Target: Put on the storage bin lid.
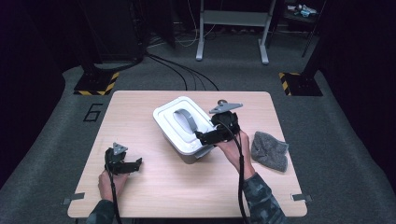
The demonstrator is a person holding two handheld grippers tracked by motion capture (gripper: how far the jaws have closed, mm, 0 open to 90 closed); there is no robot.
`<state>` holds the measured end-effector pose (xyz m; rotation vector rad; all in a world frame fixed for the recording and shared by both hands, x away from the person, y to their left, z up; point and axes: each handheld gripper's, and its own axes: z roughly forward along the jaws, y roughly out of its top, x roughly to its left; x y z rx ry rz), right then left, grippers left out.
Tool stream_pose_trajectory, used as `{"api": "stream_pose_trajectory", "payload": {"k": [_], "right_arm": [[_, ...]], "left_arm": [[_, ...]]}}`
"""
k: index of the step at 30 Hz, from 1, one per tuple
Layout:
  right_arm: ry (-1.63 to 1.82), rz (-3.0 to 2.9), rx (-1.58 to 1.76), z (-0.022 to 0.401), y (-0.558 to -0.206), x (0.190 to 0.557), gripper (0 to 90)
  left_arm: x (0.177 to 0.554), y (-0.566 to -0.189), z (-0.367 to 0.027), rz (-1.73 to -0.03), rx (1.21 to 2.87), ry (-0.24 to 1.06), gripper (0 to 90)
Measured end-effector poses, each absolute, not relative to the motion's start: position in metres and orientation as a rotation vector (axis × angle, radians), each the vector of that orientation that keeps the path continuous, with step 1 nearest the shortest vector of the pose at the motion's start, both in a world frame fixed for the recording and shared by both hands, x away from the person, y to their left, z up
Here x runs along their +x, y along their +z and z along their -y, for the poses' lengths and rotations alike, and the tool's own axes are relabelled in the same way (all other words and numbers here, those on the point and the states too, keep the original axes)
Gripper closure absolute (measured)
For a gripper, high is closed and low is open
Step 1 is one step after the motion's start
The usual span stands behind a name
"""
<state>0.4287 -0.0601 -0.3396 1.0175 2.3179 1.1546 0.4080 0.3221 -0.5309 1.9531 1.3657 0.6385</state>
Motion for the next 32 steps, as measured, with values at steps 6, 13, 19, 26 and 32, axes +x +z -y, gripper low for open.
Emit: {"api": "stream_pose_trajectory", "payload": {"k": [6, 13, 19, 26, 32], "right_arm": [[1.149, -2.266, 1.055, 0.085, -0.357, 0.409, 0.9], [1.110, -2.234, 1.119, 0.109, -0.394, 0.391, 1.4], [1.037, -2.280, 1.247, 0.125, -0.464, 0.382, 1.8], [0.994, -2.288, 1.324, 0.133, -0.518, 0.374, 0.0], [1.030, -2.270, 1.314, 0.142, -0.527, 0.371, 0.0]], "left_arm": [[0.408, -0.531, -0.322, -1.366, 1.953, 0.639, 10.7], [0.408, -0.531, -0.322, -1.366, 1.953, 0.639, 10.7], [0.408, -0.531, -0.322, -1.366, 1.953, 0.639, 10.7], [0.408, -0.531, -0.322, -1.365, 1.954, 0.640, 10.7], [0.408, -0.531, -0.322, -1.364, 1.955, 0.641, 10.7]]}}
